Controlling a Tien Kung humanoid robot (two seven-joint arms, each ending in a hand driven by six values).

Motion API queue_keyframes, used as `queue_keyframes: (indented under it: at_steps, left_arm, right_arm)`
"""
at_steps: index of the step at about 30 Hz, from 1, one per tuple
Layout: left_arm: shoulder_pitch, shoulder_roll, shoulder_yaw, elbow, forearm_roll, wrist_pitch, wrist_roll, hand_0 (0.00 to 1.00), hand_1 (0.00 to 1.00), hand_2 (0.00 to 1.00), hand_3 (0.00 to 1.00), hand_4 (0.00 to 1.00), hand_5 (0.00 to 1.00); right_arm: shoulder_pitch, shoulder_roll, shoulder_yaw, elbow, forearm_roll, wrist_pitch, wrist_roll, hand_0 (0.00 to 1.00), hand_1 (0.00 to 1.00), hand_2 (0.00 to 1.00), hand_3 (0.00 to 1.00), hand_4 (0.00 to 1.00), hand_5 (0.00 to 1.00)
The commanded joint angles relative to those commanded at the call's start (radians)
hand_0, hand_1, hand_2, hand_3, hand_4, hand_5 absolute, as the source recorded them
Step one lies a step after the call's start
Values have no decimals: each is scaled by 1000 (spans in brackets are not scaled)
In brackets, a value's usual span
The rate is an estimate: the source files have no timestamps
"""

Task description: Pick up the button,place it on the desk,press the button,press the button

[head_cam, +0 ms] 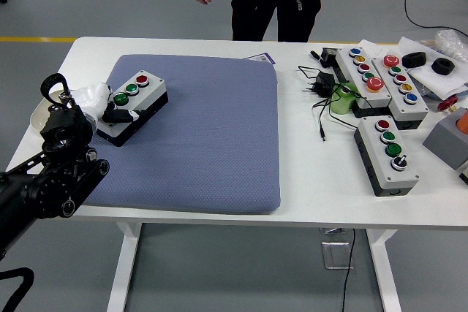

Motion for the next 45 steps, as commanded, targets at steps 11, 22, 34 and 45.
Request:
queue_keyframes:
  at_steps: [11, 22, 34, 45]
  left_arm:
    - [12, 9, 6, -7, 0, -37, -168, 2, 50, 121, 189, 2, 2]
    - [-5, 34, 63, -19, 28, -91, -502, 2, 48, 120, 188, 2, 2]
    - [-11, 92, 204, -101, 77, -56, -662, 3, 62, 129, 186, 2, 2]
    - [-22, 120, 278, -126, 52, 43, -727, 16, 72, 135, 192, 8, 2]
  right_arm:
    - [1, 0, 3, 0, -2, 0, 1, 750, 703, 715, 584, 182, 138]
    - [1, 2, 9, 0, -6, -2, 0, 750, 703, 715, 584, 182, 138]
    - [-3, 0, 6, 0, -10, 0, -4, 750, 703, 715, 583, 181, 140]
    - [-4, -1, 1, 0, -11, 1, -3, 748, 703, 715, 583, 182, 136]
